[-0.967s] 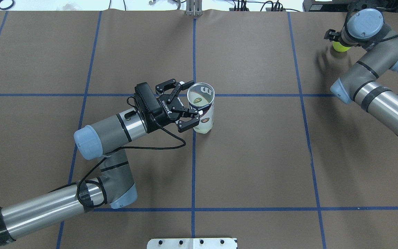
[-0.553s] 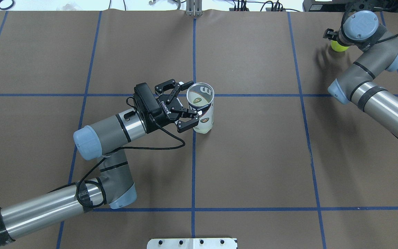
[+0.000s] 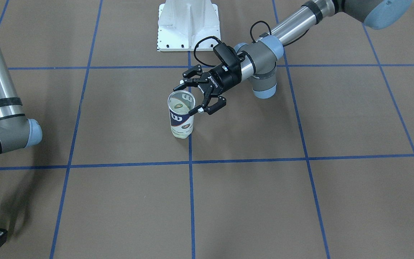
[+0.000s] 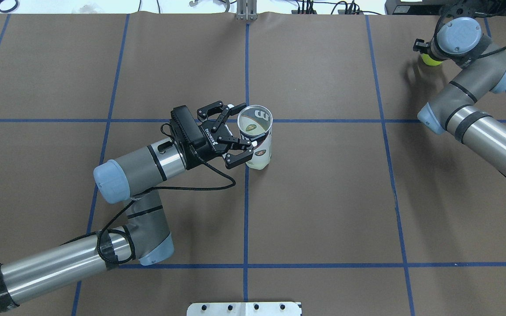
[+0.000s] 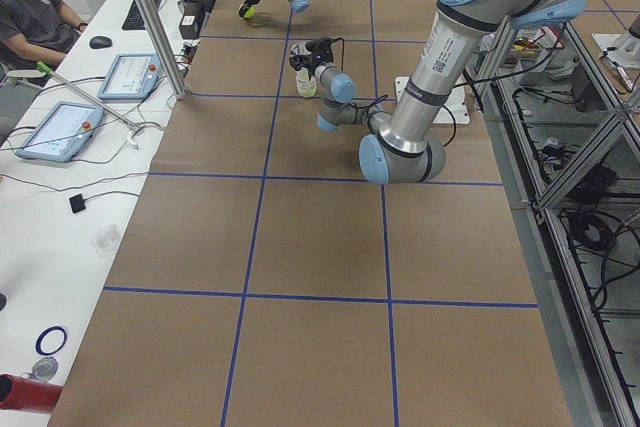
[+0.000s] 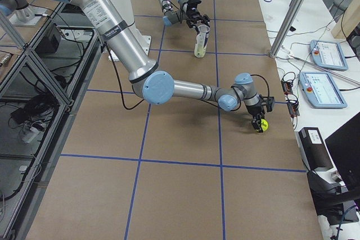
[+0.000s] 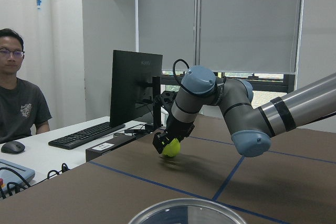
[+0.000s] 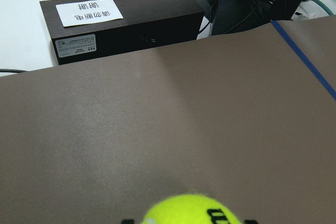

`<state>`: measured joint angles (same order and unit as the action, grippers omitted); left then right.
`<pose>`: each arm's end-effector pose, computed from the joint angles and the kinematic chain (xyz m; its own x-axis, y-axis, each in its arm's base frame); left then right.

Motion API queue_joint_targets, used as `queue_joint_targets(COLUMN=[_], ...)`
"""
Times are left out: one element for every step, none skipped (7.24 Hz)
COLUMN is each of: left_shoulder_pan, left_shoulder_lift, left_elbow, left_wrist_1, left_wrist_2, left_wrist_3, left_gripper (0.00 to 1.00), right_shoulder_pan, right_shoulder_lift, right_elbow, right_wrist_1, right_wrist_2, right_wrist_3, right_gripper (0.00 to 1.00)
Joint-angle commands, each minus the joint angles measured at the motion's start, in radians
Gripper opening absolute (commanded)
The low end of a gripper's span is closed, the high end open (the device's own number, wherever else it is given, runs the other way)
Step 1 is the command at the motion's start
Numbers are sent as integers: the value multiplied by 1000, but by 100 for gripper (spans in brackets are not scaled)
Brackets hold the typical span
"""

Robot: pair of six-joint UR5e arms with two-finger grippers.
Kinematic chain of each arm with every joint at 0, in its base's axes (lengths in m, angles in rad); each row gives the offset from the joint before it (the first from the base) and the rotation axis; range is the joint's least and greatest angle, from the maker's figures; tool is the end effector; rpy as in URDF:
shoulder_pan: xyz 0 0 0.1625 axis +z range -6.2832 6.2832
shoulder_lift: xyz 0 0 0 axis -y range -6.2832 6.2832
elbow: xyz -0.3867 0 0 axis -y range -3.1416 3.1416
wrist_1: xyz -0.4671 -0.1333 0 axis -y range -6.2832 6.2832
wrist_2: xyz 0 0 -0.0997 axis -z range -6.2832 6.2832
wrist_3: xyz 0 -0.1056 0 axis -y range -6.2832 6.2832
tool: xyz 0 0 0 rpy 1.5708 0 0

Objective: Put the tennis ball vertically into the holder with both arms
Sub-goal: 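Grasp the second yellow ball with the right gripper, then carry the second ball with the right gripper over the can's top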

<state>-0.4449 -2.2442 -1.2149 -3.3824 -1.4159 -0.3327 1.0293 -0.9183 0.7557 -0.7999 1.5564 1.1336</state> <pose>0.5861 -0.4451 0.1791 0.3574 0.8642 -0.3543 0.6294 0.0574 0.7749 -0.3163 -0.7875 0.5750 0.7478 0.4219 0.5127 -0.6010 0.7582 0.2527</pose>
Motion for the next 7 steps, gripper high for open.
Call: queue_joint_targets(left_shoulder_pan=[0,0,2,2,3,5,6], left_shoulder_lift=[-2,-2,-5,-5,-8,-6,-5], left_elbow=[0,0,0,-2,0,0,0], left_wrist_1=[0,0,0,0,2,2,2], left_wrist_2=[0,0,0,0,0,0,0], left_wrist_3=[0,0,0,0,-2,0,0], left_gripper=[88,88,88,88,87,87,87], right_shoulder_pan=[18,20,15,-1,-46,-126,-234], right_shoulder_lift=[-5,-39,-78,-82,-95,-93,-65], right_elbow=[90,264,492,668,852,1016,1173], right_wrist_1=[-16,-153,-353,-540,-702,-831,-992], right_wrist_2=[16,101,144,169,229,237,237], right_wrist_3=[8,29,102,165,275,384,493], right_gripper=[0,0,0,0,0,0,0])
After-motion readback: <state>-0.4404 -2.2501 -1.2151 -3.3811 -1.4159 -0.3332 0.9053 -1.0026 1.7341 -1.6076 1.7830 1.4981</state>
